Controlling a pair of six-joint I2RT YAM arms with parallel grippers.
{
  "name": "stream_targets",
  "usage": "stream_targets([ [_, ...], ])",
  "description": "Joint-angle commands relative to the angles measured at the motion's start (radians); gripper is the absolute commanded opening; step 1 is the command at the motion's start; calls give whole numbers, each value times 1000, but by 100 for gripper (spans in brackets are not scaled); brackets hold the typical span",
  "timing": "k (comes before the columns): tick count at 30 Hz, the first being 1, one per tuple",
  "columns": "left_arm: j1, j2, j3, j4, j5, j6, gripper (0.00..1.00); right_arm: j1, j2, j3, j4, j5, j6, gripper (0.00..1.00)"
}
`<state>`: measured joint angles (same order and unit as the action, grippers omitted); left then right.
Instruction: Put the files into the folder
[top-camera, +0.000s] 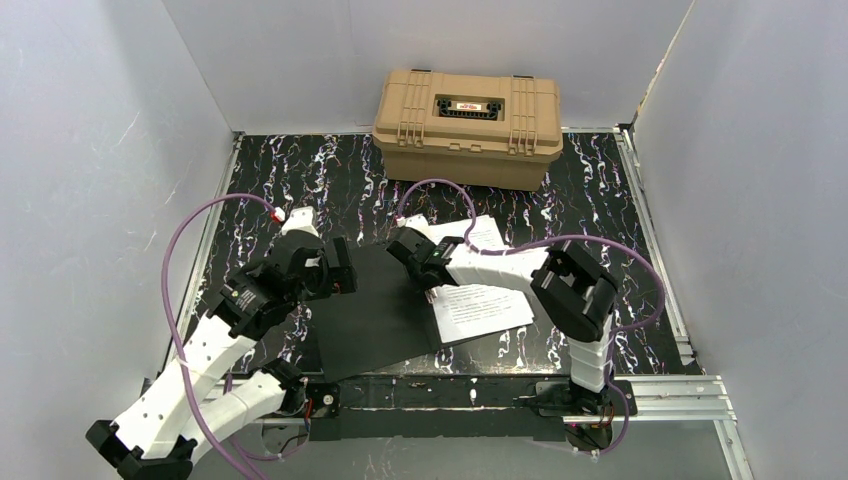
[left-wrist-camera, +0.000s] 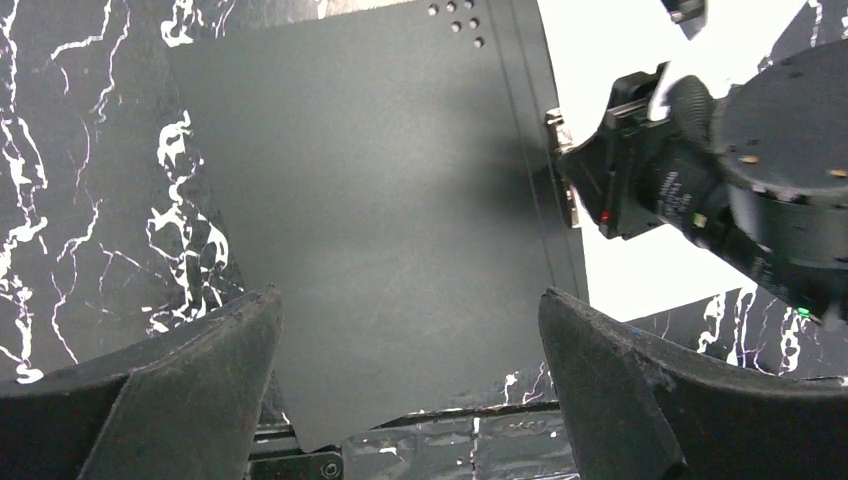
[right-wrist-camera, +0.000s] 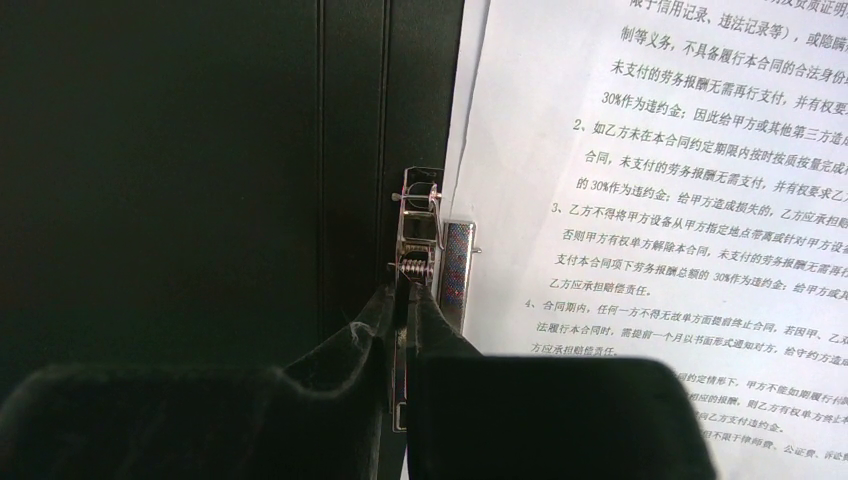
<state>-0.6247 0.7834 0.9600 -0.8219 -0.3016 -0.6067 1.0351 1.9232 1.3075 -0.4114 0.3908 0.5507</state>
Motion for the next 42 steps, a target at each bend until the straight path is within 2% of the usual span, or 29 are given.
stream_targets([
  [1,2,21,-30,-21,-36,-51,98,-8,-118,-26,24,34,5,1],
  [11,8,44,-135,95,23,-112,98,-77,-298,-132,39,-19,-17,1],
  [17,50,52,-174,147,81,-131,98,-148,-411,-197,27,-59,-49,1],
  [27,189,69,-265,281,297,-147,98,-264,-572,-241,-36,-138,-100,1],
  [42,448,72,-467,597,805,-239,98,-428,-686,-244,-64,-384,-107,1],
])
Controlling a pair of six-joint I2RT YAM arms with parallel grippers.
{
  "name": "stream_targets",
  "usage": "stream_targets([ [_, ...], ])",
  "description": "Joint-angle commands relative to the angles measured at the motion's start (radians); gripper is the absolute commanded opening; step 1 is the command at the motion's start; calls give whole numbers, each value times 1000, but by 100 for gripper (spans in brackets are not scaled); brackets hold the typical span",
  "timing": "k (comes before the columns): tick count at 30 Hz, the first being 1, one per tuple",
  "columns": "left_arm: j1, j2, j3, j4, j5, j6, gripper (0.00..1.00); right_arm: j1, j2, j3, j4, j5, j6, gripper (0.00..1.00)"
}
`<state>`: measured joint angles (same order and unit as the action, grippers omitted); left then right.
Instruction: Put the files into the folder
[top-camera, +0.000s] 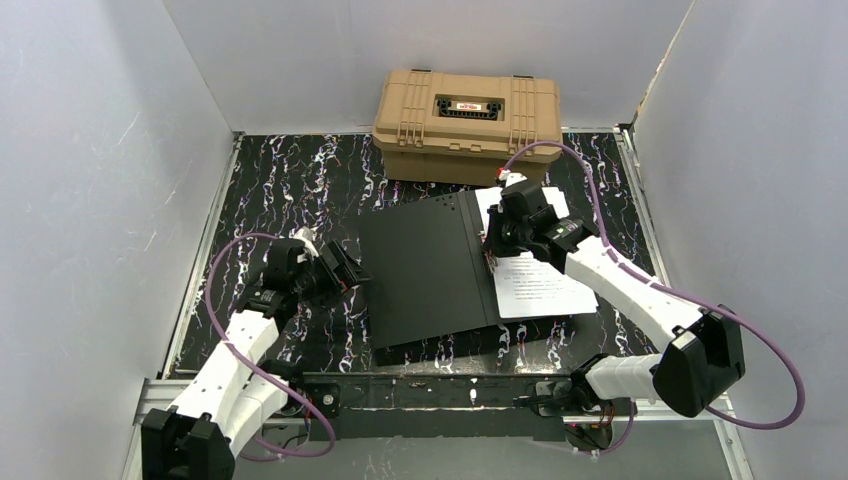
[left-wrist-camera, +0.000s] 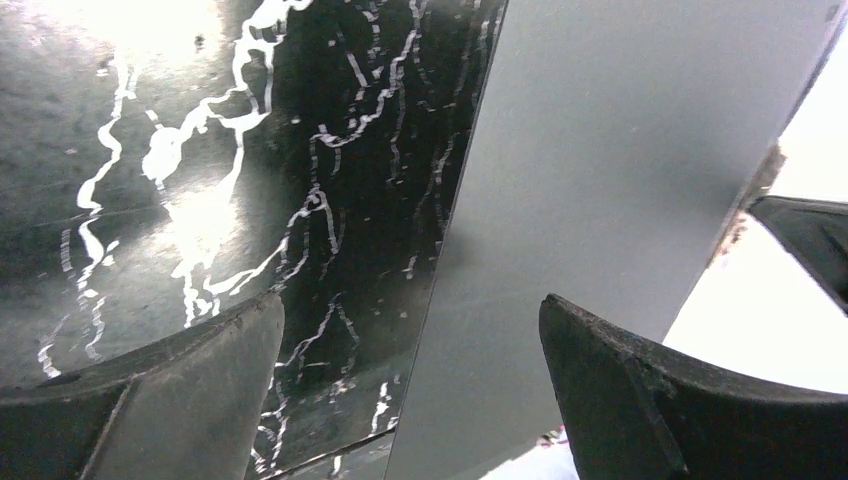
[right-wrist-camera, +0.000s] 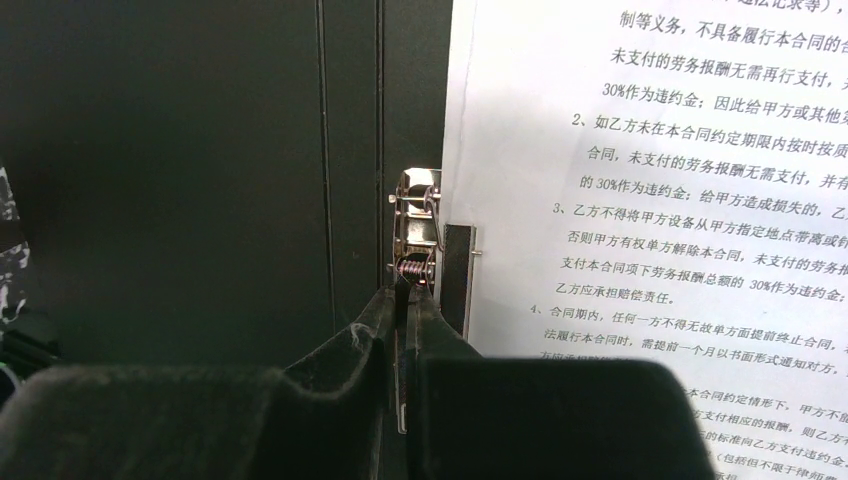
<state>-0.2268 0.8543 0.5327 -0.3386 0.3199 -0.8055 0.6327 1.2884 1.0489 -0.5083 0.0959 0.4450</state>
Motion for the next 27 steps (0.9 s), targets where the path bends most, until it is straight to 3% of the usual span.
stream_targets([
  [1,64,2,-52,144,215,-58,98,-30,-53,16,32,-125,0,1],
  [9,112,30,-119,359,391,-161,98,-48,-52,22,52,-221,25,1],
  [16,119,33,-132,414,441,-191,85,-53,-49,25,63,-254,35,1],
  [27,120,13,-112,404,467,-210,19,-55,-37,12,80,-260,41,1],
])
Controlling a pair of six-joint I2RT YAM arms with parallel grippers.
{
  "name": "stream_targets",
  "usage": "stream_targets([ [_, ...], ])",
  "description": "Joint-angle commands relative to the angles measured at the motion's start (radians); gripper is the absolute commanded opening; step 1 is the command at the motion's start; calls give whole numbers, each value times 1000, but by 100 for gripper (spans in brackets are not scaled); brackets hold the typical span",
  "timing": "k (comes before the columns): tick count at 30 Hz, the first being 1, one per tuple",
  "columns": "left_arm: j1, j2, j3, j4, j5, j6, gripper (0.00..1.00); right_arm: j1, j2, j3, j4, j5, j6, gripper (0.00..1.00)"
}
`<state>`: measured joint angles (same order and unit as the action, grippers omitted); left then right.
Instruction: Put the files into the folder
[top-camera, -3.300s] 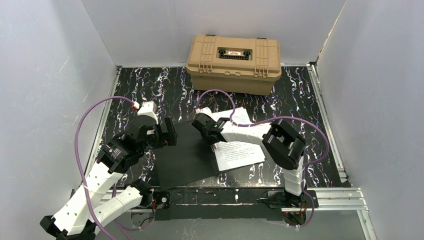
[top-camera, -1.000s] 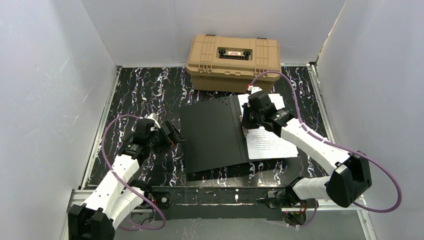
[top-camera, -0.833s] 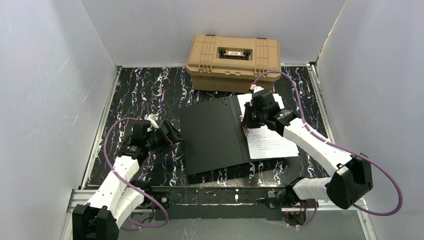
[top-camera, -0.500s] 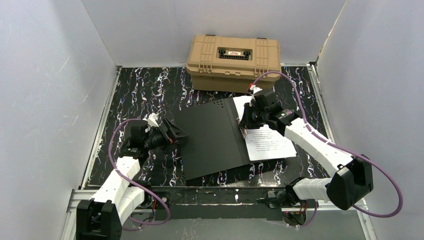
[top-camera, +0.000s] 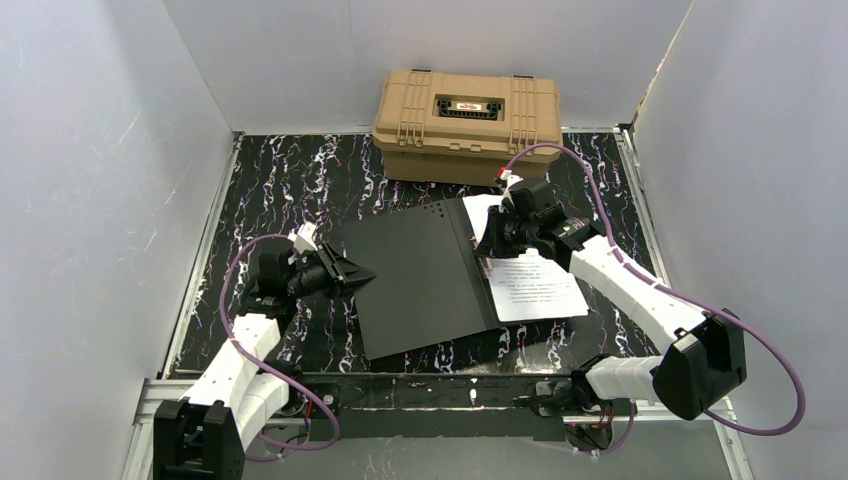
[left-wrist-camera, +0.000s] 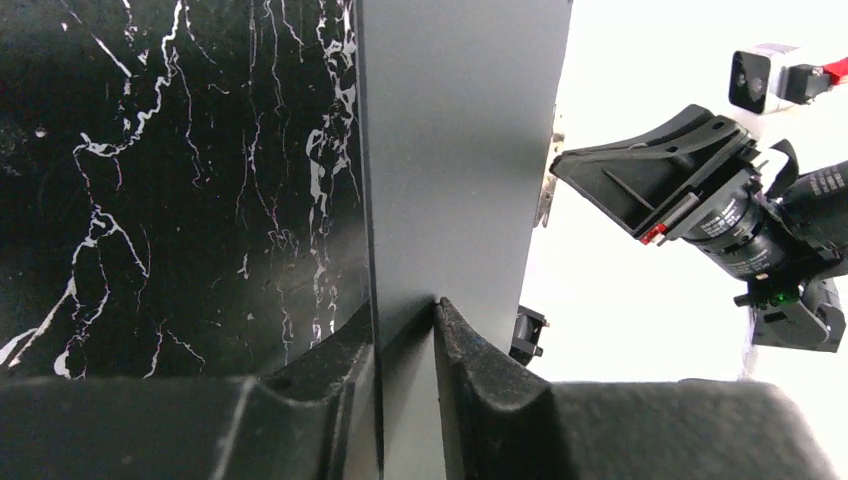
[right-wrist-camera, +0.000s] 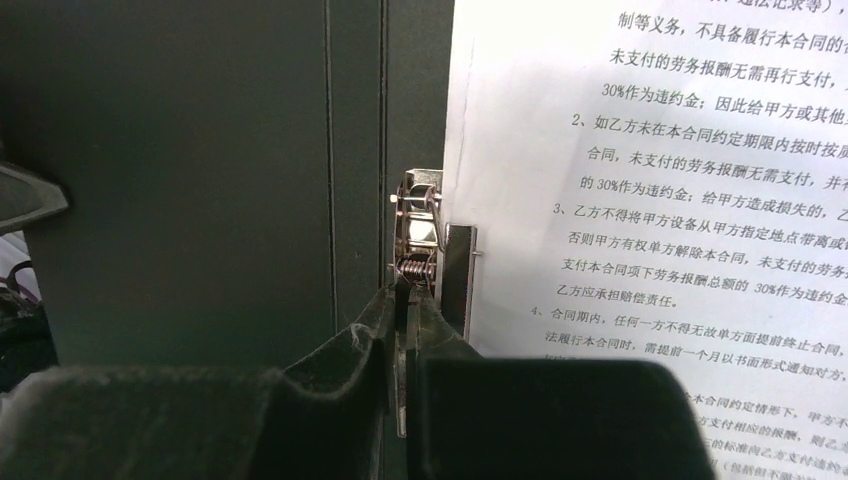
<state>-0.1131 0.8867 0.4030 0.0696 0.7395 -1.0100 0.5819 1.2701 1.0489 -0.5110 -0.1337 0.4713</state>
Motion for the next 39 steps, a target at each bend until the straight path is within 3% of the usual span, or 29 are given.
stream_targets([
  [1,6,-22,17,-4,50,-8,14,-5,-19,8,86,-32,15,1],
  [3,6,-30,18,-7,53,-12,1,-5,-15,0,91,-33,16,1],
  [4,6,-35,20,-11,53,-14,0,-5,-12,-5,96,-37,16,1],
  [14,7,-59,91,-145,47,28,0,1,41,-27,109,-84,14,1],
  [20,7,-64,167,-311,-14,127,0,2,52,-7,61,-26,-16,39],
  [23,7,-62,200,-379,-33,170,0,2,47,-6,49,30,-24,54],
  [32,7,-18,366,-661,-117,363,0,2,46,-29,22,225,-59,77],
  [39,7,18,504,-857,-235,483,0,3,84,-95,46,281,-67,84],
])
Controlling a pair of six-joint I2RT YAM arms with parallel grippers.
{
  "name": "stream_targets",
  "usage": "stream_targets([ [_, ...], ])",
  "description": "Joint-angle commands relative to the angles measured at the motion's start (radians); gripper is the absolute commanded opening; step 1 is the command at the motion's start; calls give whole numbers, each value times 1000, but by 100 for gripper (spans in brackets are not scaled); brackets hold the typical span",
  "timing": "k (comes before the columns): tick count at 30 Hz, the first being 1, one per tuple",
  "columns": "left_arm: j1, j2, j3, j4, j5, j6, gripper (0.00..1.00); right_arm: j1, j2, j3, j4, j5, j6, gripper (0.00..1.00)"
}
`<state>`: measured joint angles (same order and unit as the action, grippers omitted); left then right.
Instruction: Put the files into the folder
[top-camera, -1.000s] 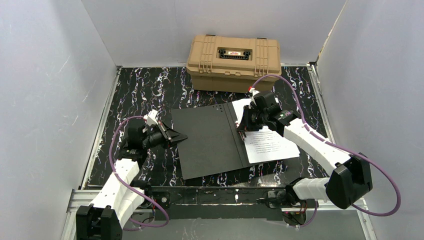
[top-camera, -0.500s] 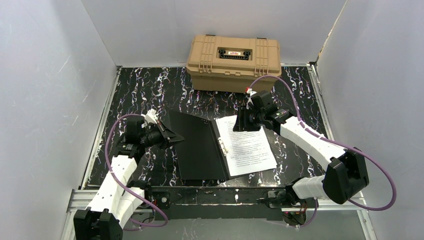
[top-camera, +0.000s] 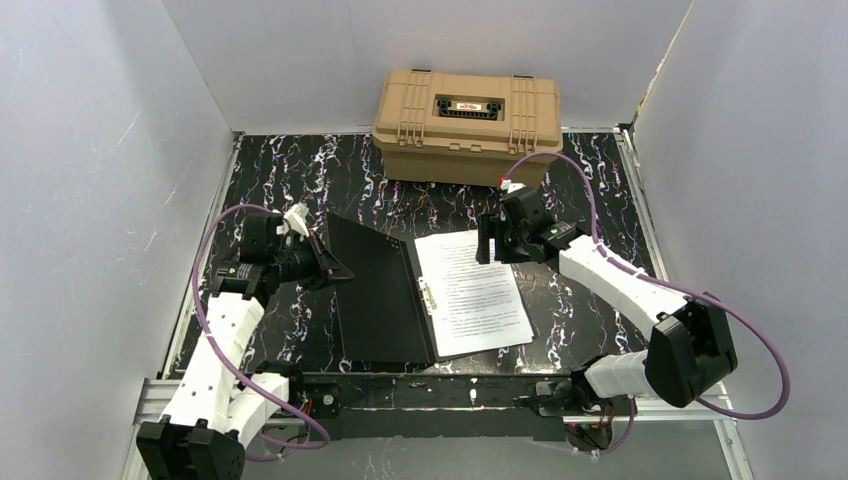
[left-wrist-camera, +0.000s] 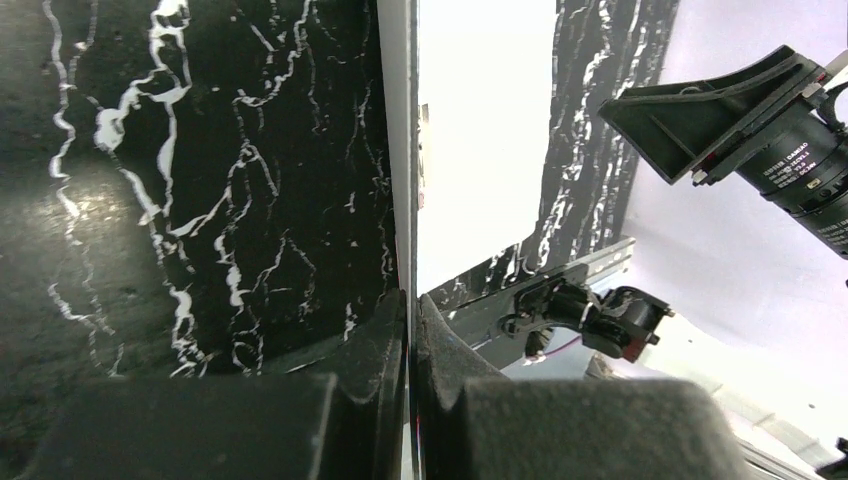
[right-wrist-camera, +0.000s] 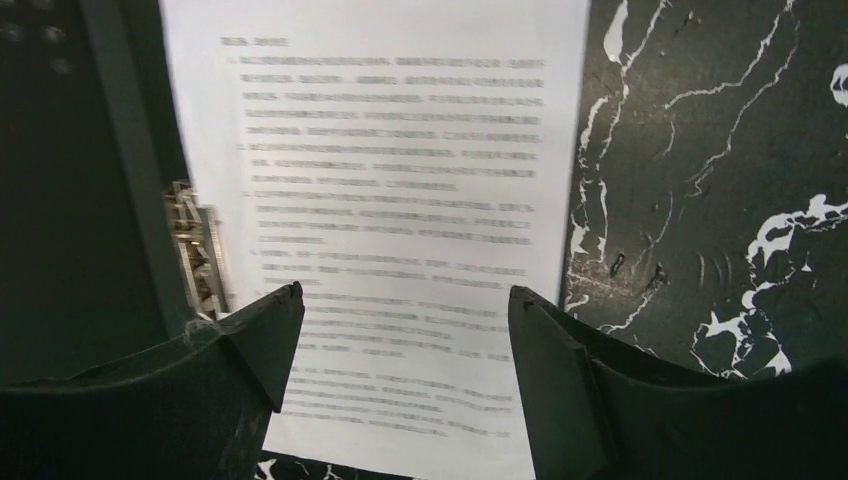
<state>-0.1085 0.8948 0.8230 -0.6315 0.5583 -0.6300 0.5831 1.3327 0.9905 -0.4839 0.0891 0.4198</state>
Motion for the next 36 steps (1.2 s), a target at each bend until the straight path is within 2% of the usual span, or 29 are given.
stream_targets([
  [1,3,17,104,-185,-71,119,0,2,28,-46,27,55,-14,84],
  [12,3,61,236,-347,-143,226,0,8,103,-167,162,-81,40,89],
  [19,3,73,275,-370,-189,242,0,17,135,-227,226,-138,76,90],
  [23,3,83,287,-360,-149,249,1,27,138,-254,256,-164,98,90],
  [28,2,87,295,-332,-84,253,15,34,141,-285,295,-215,123,90],
  [36,1,73,269,-227,75,218,52,47,142,-319,350,-278,166,89],
])
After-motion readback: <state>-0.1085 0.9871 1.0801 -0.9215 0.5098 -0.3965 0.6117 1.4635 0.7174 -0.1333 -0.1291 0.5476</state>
